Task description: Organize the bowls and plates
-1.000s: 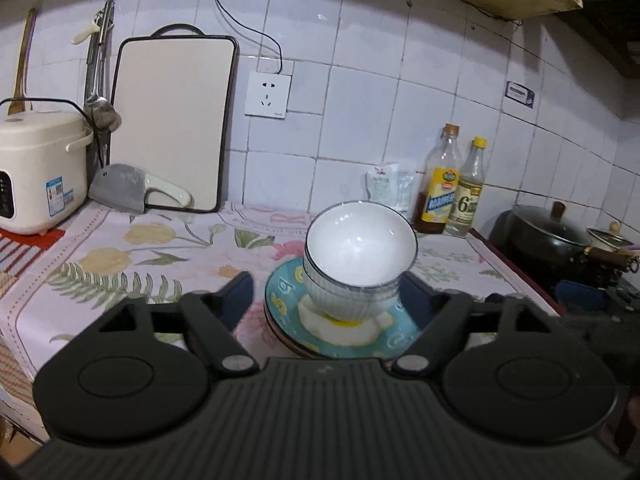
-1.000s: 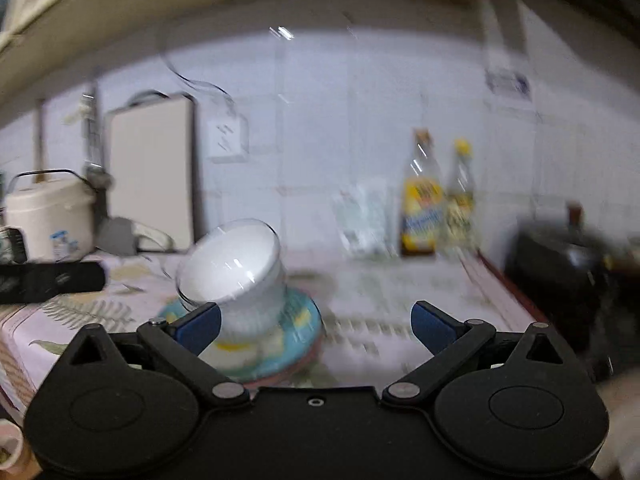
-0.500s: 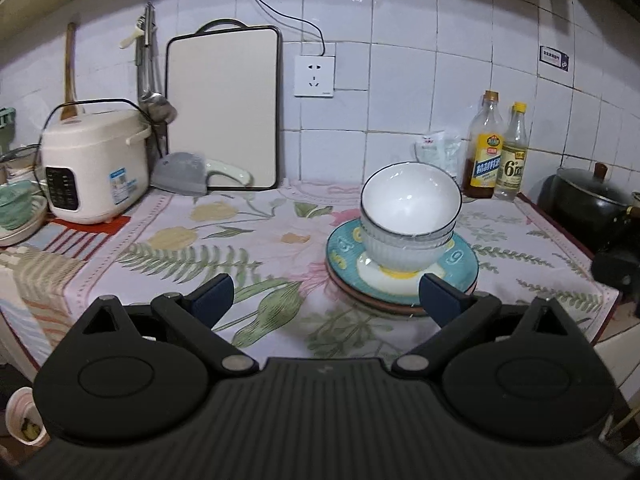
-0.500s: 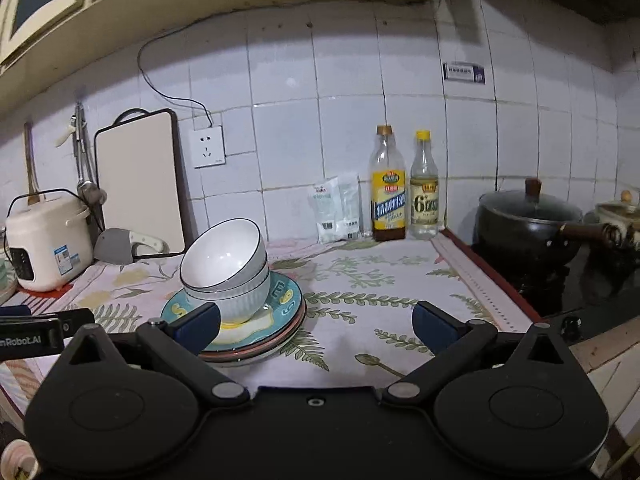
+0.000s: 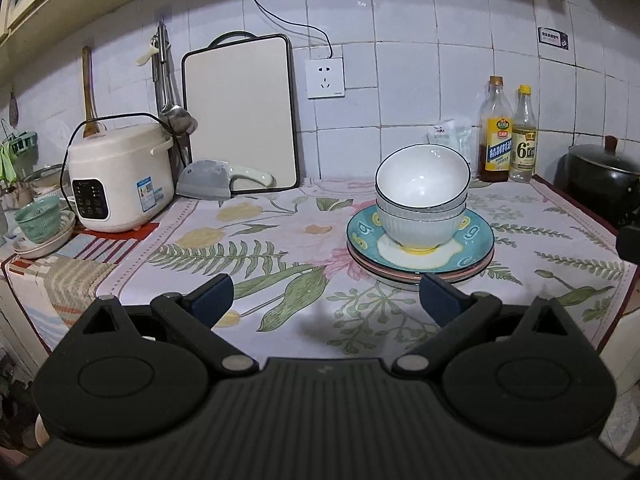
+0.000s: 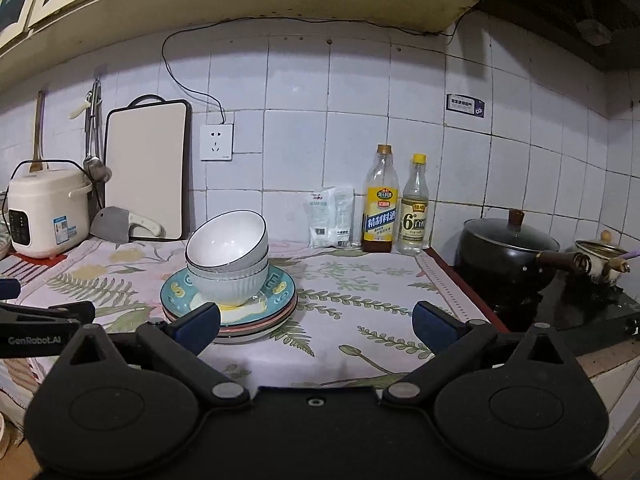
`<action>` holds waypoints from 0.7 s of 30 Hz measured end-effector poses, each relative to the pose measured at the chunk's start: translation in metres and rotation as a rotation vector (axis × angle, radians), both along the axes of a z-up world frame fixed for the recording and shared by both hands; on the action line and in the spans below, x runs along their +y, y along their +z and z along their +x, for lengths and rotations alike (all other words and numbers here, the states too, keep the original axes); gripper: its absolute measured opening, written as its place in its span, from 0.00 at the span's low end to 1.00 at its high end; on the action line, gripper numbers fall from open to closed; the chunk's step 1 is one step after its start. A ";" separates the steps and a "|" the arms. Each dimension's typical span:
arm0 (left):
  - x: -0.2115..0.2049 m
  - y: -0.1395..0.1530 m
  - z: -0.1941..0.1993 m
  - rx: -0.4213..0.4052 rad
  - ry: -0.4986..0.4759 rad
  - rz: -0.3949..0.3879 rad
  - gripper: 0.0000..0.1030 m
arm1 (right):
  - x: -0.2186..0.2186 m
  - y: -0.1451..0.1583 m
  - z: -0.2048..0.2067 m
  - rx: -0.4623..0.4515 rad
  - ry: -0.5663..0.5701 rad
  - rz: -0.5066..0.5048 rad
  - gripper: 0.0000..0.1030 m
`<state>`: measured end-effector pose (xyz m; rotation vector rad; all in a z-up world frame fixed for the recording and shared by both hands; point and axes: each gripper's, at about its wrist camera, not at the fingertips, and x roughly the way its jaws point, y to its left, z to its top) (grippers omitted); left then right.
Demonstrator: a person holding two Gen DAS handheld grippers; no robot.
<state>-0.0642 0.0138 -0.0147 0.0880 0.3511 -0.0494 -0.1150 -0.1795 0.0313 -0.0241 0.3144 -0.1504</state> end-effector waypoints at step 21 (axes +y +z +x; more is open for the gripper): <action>-0.005 -0.009 -0.009 -0.018 -0.048 0.011 0.98 | -0.005 -0.010 -0.007 0.038 -0.017 0.028 1.00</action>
